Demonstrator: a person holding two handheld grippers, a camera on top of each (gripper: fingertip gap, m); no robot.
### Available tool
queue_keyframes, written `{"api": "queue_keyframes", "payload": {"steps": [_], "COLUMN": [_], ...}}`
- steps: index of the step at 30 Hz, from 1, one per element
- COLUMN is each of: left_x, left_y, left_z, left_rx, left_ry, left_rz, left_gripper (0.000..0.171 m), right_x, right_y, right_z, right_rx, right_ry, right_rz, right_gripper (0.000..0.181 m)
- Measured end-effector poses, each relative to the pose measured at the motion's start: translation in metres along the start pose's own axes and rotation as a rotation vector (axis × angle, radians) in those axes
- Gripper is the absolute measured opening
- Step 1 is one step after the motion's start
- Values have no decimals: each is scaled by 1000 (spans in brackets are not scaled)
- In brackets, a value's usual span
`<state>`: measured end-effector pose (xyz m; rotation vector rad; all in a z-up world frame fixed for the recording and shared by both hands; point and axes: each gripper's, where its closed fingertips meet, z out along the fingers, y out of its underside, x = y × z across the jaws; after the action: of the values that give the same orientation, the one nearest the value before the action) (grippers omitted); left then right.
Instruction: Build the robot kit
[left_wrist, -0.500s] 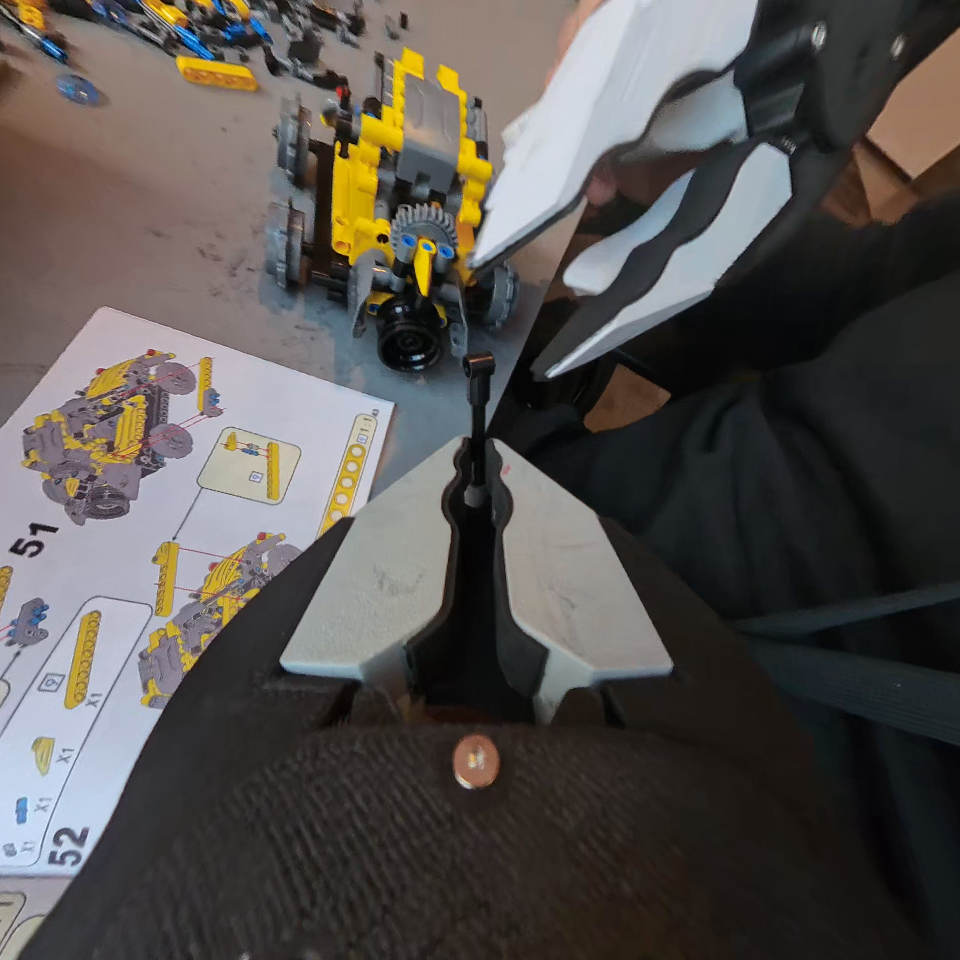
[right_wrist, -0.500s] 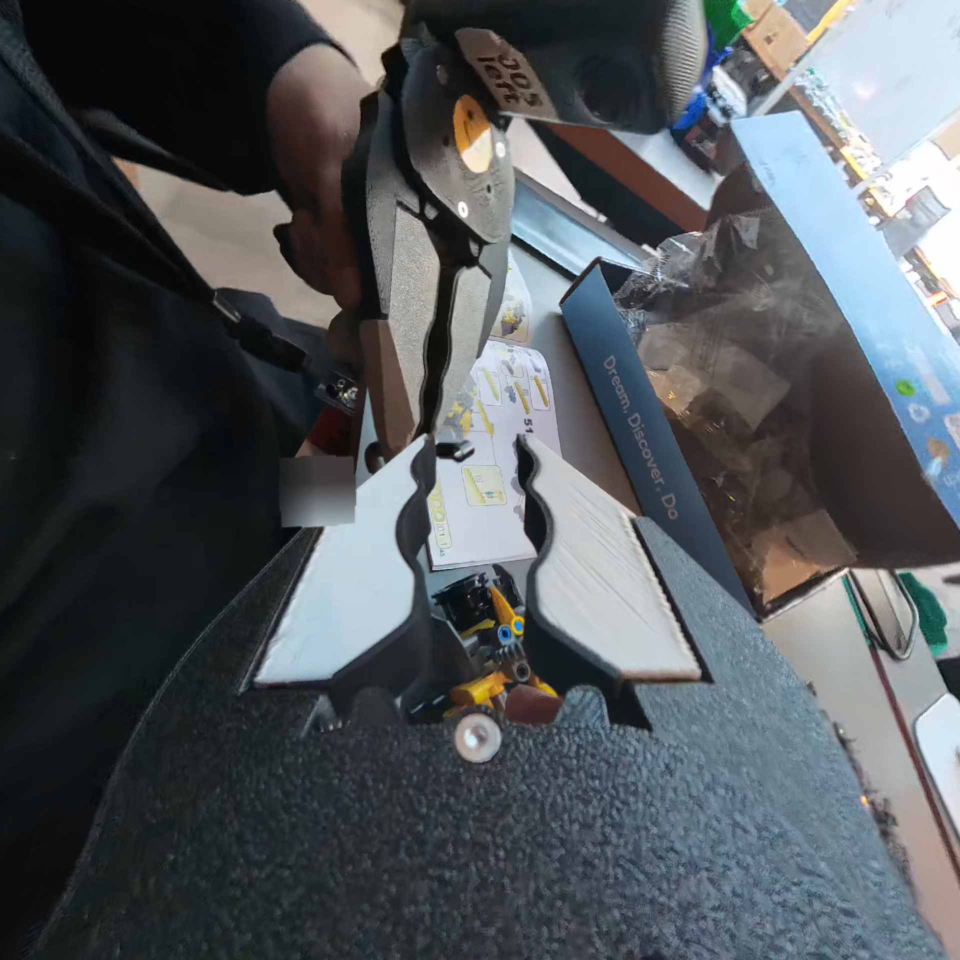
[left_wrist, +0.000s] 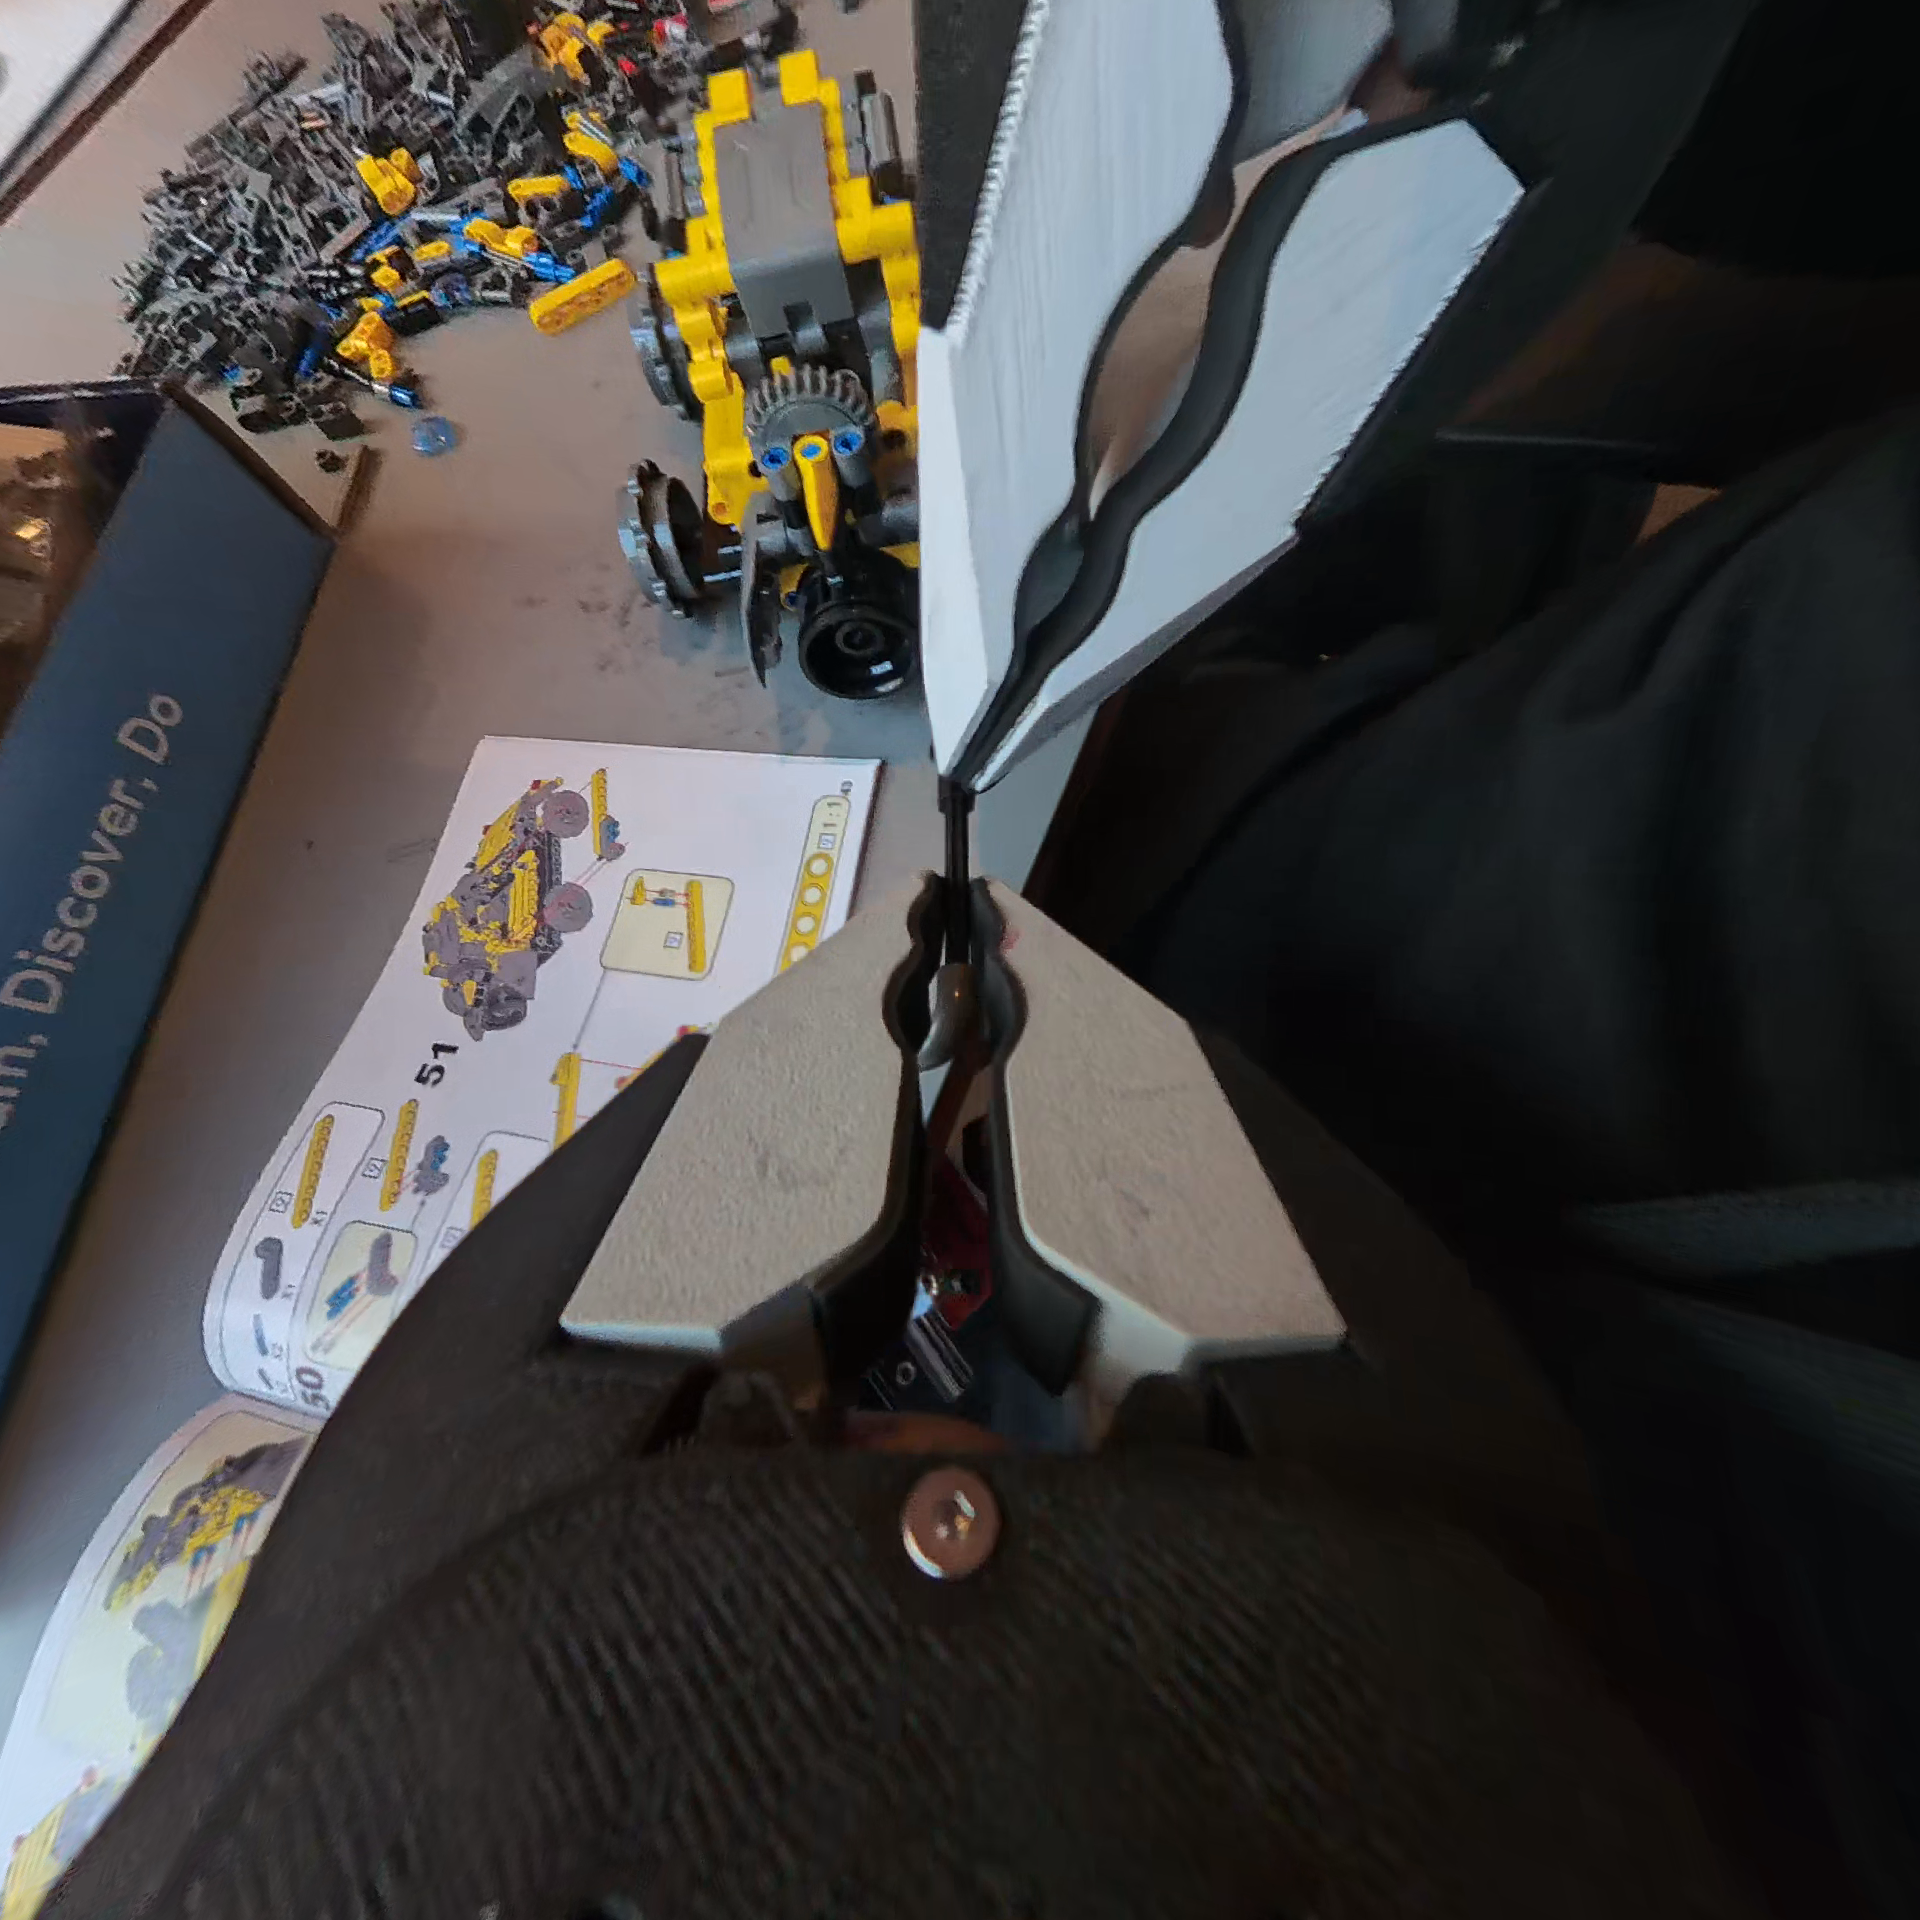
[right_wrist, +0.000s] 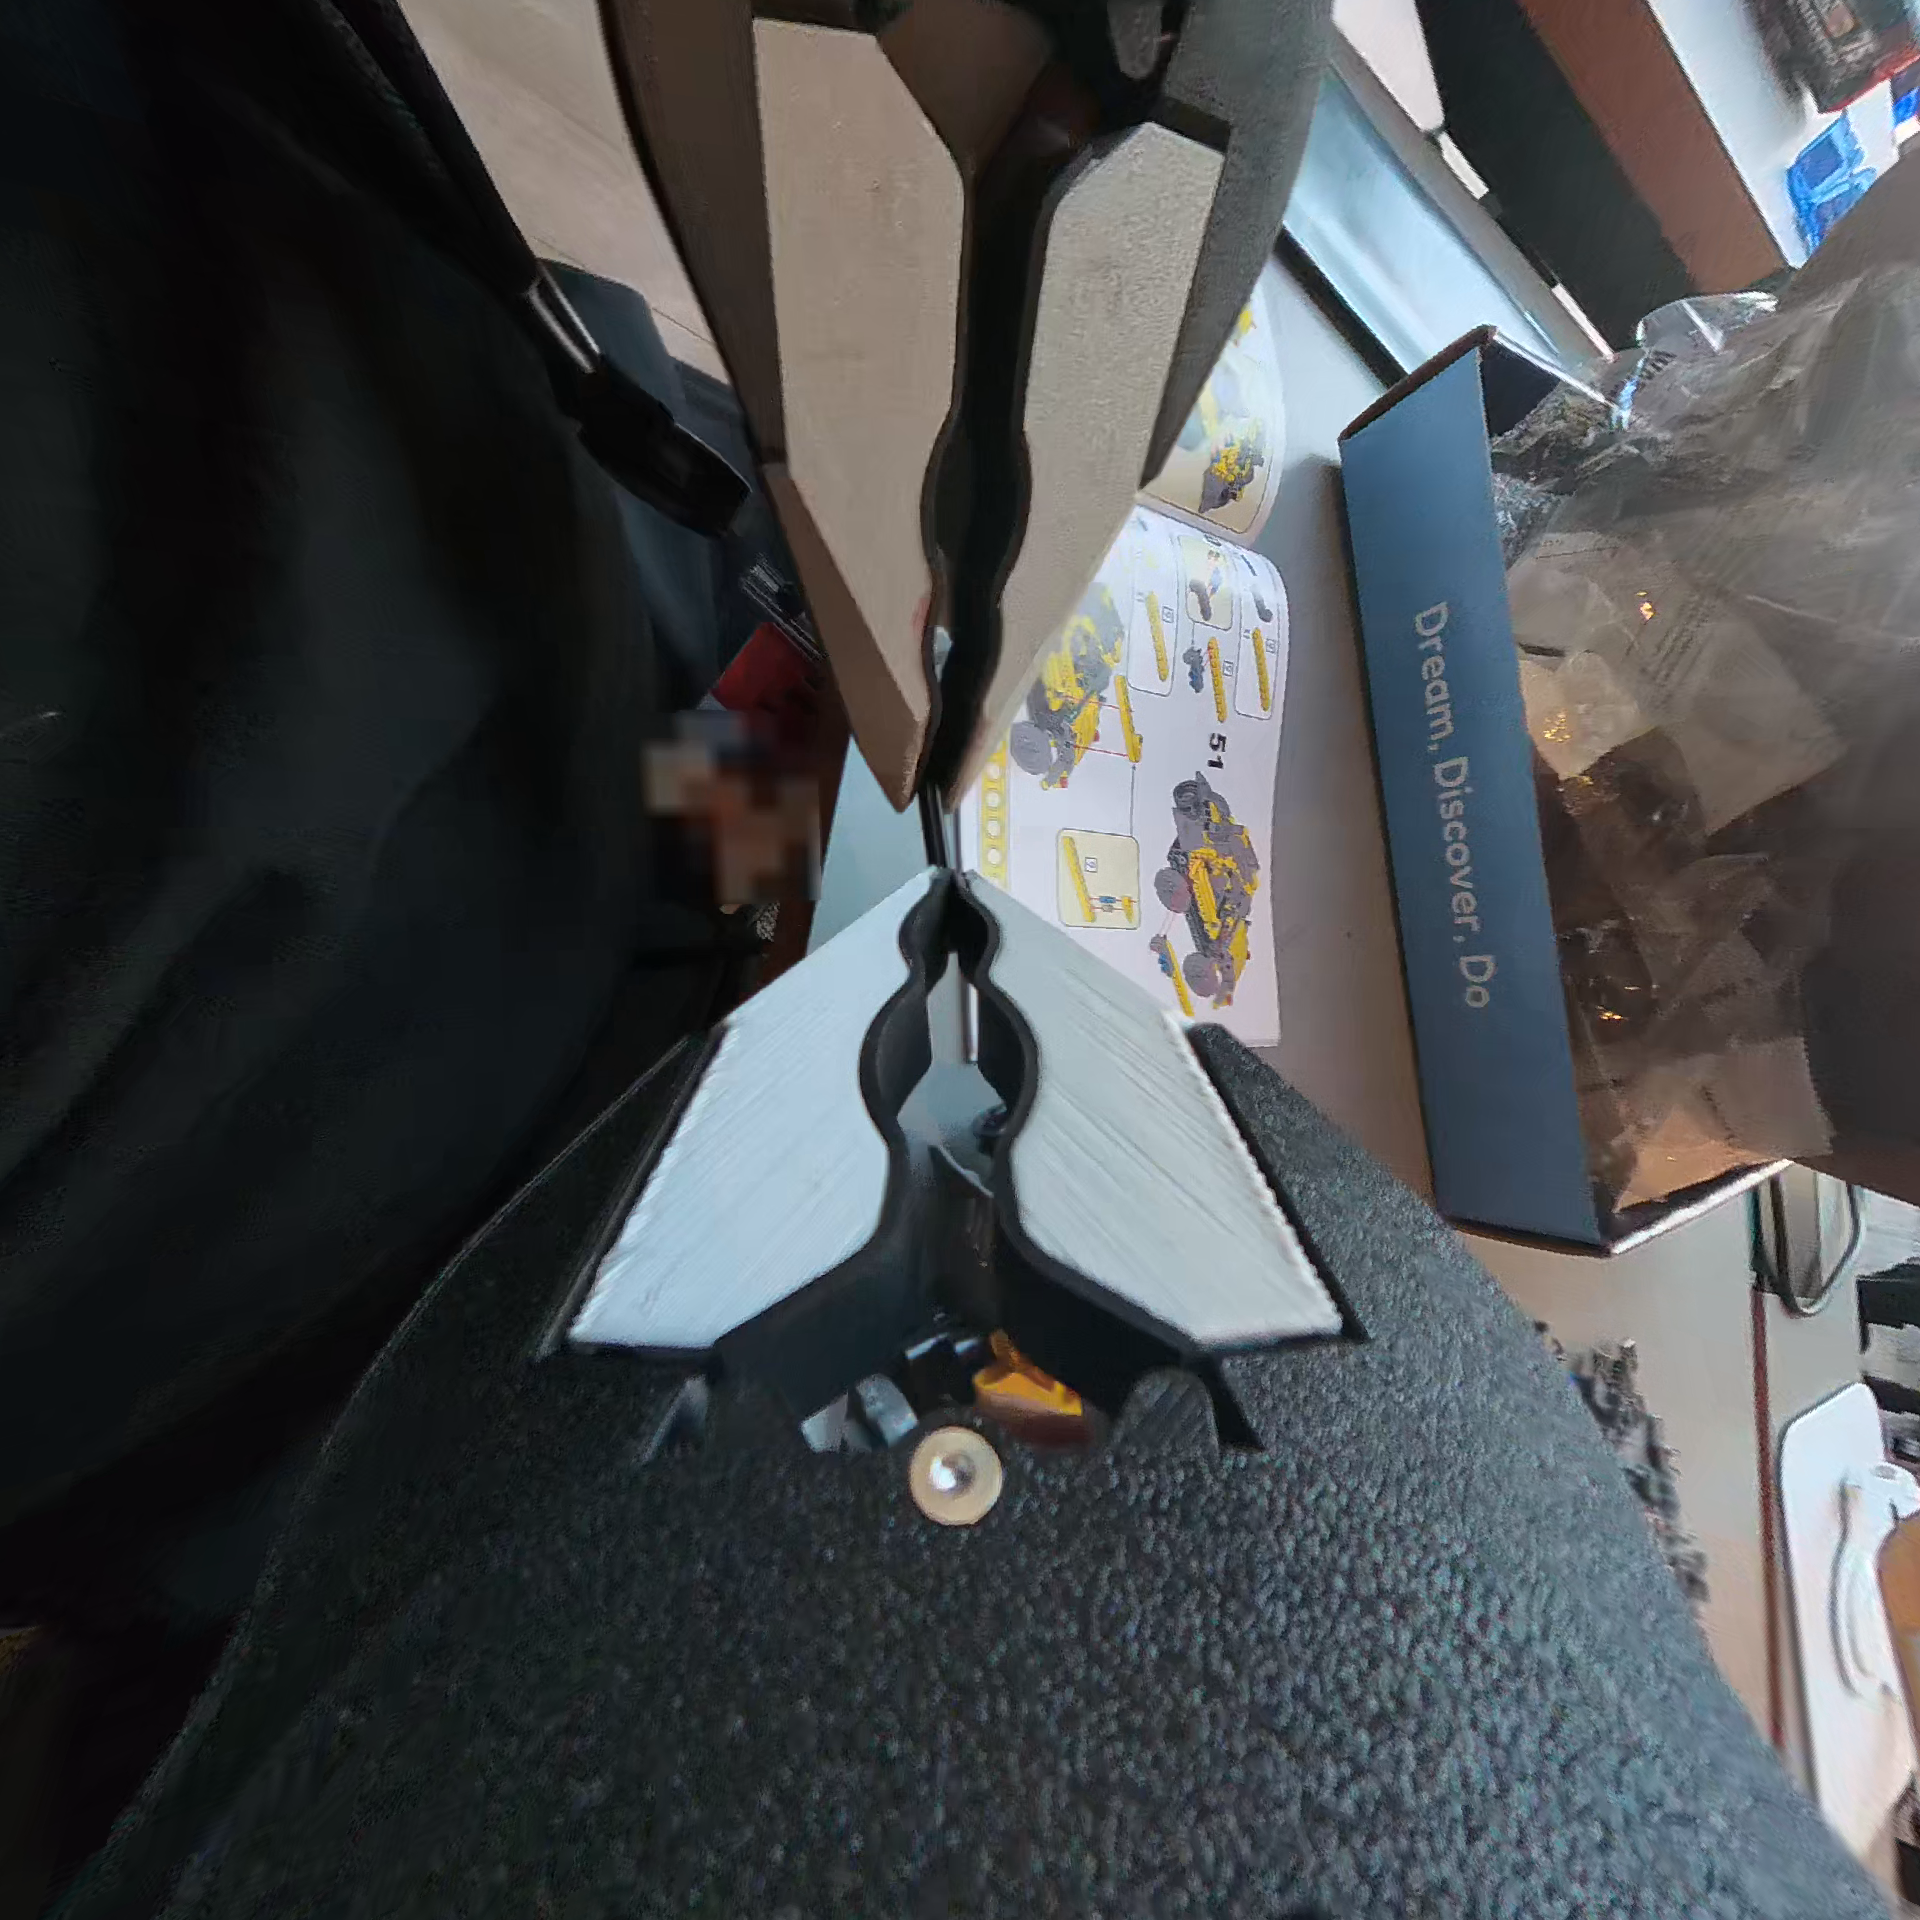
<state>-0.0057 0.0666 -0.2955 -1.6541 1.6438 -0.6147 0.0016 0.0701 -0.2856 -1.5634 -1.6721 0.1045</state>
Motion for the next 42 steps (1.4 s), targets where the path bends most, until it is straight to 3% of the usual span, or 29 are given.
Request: {"api": "queue_keyframes", "payload": {"steps": [1, 7, 10, 19, 21, 23, 38, 42], "left_x": [2, -2, 2, 5, 7, 7, -14, -16], "left_y": [2, 8, 14, 26, 26, 29, 38, 43], "left_z": [1, 3, 8, 11, 10, 10, -5, -2], "left_rx": [-3, -5, -53, -92, -96, -108, -38, -38], "left_ry": [-7, -128, -195, -220, -222, -227, -341, -339], "left_rz": [7, 85, 168, 222, 255, 285, 280, 255], "left_gripper": [1, 1, 1, 1, 1, 1, 1, 1], "right_x": [-2, -4, -5, -9, -15, -22, -12, -10], "right_y": [0, 5, 8, -5, -3, -3, -6, -13], "right_z": [1, 10, 14, 21, 27, 31, 38, 37], "right_rx": [2, -23, -31, 11, -11, -28, -55, -30], "right_ry": [-6, 42, 57, 44, 24, -4, 5, 6], "right_rz": [12, 30, 46, 52, 37, 6, 45, 49], "right_gripper": [0, 0, 9, 24, 19, 0, 0, 9]}}
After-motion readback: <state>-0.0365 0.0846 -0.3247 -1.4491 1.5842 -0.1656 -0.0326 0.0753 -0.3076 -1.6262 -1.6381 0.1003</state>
